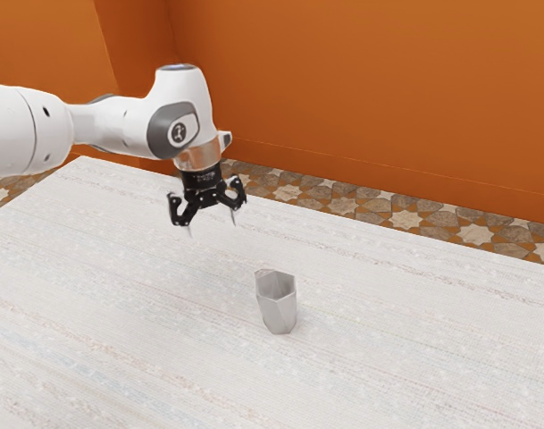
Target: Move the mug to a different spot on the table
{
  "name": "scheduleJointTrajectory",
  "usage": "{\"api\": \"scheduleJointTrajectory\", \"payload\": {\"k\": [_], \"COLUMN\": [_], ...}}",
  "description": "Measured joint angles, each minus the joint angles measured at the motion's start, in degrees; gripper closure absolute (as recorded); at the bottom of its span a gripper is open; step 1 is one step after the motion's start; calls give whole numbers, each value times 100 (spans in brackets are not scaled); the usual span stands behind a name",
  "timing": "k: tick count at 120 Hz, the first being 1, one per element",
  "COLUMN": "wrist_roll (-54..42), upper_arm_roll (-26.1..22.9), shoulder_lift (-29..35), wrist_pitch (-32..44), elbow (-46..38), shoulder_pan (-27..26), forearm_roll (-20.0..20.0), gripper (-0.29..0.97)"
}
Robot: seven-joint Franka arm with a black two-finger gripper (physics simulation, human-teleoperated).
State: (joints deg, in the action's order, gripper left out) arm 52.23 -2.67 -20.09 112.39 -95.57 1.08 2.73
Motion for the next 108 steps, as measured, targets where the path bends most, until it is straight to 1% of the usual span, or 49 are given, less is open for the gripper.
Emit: {"api": "scheduleJointTrajectory", "payload": {"k": [28,53,72,108], "wrist_roll": [742,1193,1444,1635], "upper_arm_roll": [-246,-448,-519,-626], "shoulder_lift": [-50,-306,-583,-979], "wrist_pitch": [729,1060,1115,846], "elbow": [-476,-476,-320,104], "shoulder_pan": [4,12,19,23], "forearm_roll": [88,95,261,444], "gripper": [0,0,0,0]}}
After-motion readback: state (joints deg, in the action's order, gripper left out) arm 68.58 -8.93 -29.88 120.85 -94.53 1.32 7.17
